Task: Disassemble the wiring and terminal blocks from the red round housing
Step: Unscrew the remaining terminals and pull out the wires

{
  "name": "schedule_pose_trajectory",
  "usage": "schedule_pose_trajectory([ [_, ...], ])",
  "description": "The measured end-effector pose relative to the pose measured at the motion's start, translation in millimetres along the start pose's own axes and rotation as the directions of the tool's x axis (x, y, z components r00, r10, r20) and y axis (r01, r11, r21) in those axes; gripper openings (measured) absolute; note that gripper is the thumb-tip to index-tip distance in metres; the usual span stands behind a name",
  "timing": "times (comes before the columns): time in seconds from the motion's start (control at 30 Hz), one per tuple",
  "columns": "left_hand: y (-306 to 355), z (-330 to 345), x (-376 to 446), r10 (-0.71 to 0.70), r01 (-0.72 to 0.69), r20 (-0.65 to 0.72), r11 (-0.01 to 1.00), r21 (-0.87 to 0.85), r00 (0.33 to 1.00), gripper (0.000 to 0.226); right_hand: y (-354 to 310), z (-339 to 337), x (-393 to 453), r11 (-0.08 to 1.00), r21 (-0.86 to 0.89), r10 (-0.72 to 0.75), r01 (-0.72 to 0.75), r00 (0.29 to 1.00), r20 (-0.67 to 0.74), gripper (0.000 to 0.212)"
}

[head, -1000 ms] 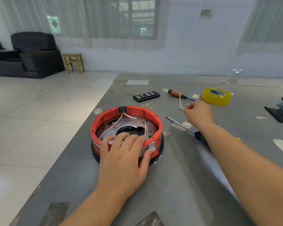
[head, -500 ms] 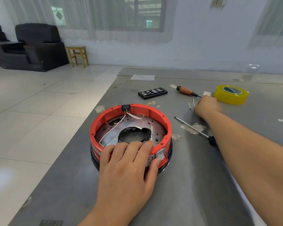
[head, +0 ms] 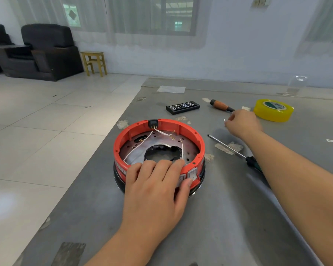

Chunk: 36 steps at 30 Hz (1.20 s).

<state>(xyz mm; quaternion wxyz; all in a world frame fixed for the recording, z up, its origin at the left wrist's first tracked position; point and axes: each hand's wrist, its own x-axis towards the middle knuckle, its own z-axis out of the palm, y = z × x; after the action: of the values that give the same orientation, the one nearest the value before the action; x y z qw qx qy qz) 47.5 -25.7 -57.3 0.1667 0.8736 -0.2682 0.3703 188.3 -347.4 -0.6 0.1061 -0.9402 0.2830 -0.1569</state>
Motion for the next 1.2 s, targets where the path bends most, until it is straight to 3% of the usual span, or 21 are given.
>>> schedule_pose_trajectory([
  [0.17,0.7,-2.4,-0.4,0.000,0.000,0.002,1.000,-0.015,1.000,0.035,-20.2,-8.5,-67.8,0.912,0.260,-0.253,0.317,0.934,-0.250,0.020],
  [0.3,1.1,-8.0,-0.8,-0.011,0.012,0.014,0.998,-0.068,1.000,0.038,-32.7,-7.8,-132.5,0.775,0.466,-0.301,0.427,0.898,-0.322,0.015],
  [0.43,1.1,-16.0,-3.2,-0.068,0.074,0.074,0.994,-0.081,0.995,0.040,-34.6,0.0,-185.8,0.667,0.682,-0.203,0.299,0.954,-0.220,0.013],
  [0.57,-7.0,-28.9,-3.5,-0.150,0.171,0.152,0.976,-0.133,0.977,0.040,-33.2,3.9,-211.1,0.635,0.754,-0.187,0.168,0.981,-0.061,0.033],
  [0.73,-19.8,-39.7,-8.0,-0.122,0.184,0.272,0.959,-0.214,0.955,0.040,-32.1,0.6,-219.3,0.610,0.783,-0.195,0.122,0.981,-0.001,0.023],
  [0.87,-21.7,-40.8,-6.1,-0.119,0.197,0.256,0.932,-0.303,0.959,0.031,-33.1,-4.4,-216.2,0.593,0.805,-0.146,-0.010,0.982,0.120,0.045],
  [1.0,-24.4,-37.4,-8.0,-0.066,0.128,0.198,0.940,-0.318,0.978,0.031,-29.4,-11.1,-206.8,0.441,0.881,-0.132,-0.172,0.958,0.254,0.038],
  [1.1,-26.2,-35.5,-6.3,0.018,0.013,0.124,0.969,-0.247,0.992,0.032,-27.9,-13.1,-204.2,0.305,0.929,-0.161,-0.210,0.950,0.268,0.033],
  [1.2,-32.2,-32.1,-2.9,0.120,-0.116,0.018,0.983,-0.139,0.993,0.031,-30.7,-13.8,-204.5,0.099,0.956,-0.217,-0.275,0.932,0.291,0.034],
])
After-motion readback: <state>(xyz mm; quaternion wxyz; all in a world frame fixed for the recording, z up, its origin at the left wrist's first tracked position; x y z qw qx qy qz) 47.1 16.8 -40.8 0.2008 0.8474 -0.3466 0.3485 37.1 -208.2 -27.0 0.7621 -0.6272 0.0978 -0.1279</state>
